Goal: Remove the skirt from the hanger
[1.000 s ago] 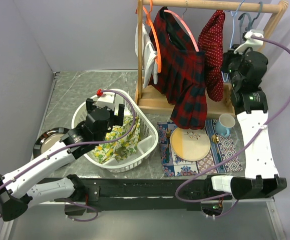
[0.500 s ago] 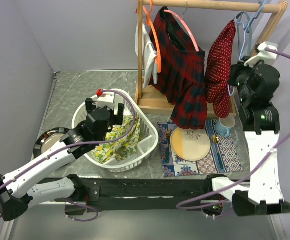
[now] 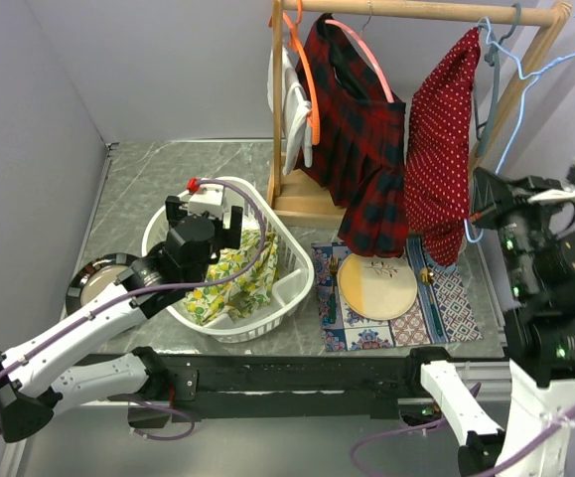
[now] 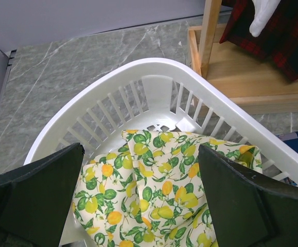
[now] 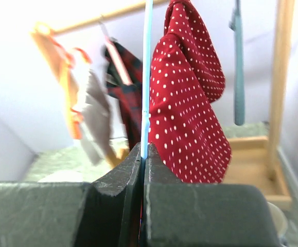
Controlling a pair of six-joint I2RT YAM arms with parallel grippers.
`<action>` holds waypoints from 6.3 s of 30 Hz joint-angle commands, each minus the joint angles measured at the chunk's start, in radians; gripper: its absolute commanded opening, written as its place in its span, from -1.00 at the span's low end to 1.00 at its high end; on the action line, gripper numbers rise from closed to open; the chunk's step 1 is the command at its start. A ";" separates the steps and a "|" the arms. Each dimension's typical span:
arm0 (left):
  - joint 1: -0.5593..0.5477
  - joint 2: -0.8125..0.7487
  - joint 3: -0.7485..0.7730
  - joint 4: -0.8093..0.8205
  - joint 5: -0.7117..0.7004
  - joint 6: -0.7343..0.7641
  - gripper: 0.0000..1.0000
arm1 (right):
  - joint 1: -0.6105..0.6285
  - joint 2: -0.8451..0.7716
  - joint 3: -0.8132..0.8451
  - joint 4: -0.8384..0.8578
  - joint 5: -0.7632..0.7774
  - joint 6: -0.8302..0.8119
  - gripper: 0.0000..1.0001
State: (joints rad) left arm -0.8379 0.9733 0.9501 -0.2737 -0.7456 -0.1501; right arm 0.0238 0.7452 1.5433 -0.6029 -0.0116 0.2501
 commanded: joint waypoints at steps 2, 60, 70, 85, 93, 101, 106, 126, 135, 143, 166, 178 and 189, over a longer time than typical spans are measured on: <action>0.003 -0.027 0.001 0.036 0.015 0.011 0.99 | 0.002 0.000 0.121 0.055 -0.044 0.080 -1.00; 0.003 -0.311 0.246 0.007 0.709 -0.189 0.94 | 0.697 0.356 0.163 0.391 -0.355 0.229 -1.00; 0.003 -0.179 0.260 0.077 0.736 -0.172 0.94 | 0.786 0.313 0.054 0.440 -0.339 0.199 -1.00; 0.003 -0.297 0.280 0.008 0.574 -0.198 -0.99 | 0.792 0.172 -0.175 0.405 -0.087 0.092 -1.00; 0.003 -0.255 0.539 -0.170 0.388 -0.137 -0.98 | 0.791 0.125 -0.328 0.378 0.002 0.061 -1.00; 0.003 -0.266 0.622 -0.185 0.364 -0.137 -0.98 | 0.791 0.065 -0.436 0.362 0.070 0.055 -1.00; 0.003 -0.266 0.638 -0.196 0.345 -0.141 -0.98 | 0.792 0.049 -0.465 0.345 0.096 0.048 -1.00; 0.003 -0.243 0.264 -0.049 0.330 -0.345 -0.98 | 0.792 -0.052 -0.485 0.321 0.111 0.032 -1.00; 0.003 -0.357 -0.164 -0.052 0.220 -0.716 -0.98 | 0.791 -0.122 -0.479 0.295 0.088 0.037 -1.00; 0.003 -0.351 -0.306 -0.126 0.147 -0.842 -0.70 | 0.792 -0.135 -0.460 0.278 0.030 0.061 -1.00; 0.003 -0.056 0.233 -0.006 0.327 -0.143 0.99 | 0.791 0.247 0.155 0.175 0.612 -0.115 -1.00; -0.041 -0.039 -0.017 0.176 0.300 0.046 0.99 | 0.746 0.183 0.067 0.232 0.891 -0.367 -1.00; -0.148 -0.015 -0.031 0.166 0.154 0.130 0.99 | 0.690 0.175 -0.052 0.045 0.837 -0.209 -1.00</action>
State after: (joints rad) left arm -0.9821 0.9539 0.9199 -0.1566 -0.5285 -0.0620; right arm 0.7513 0.8783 1.5135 -0.5274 0.8299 0.0044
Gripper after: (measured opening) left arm 0.994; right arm 0.032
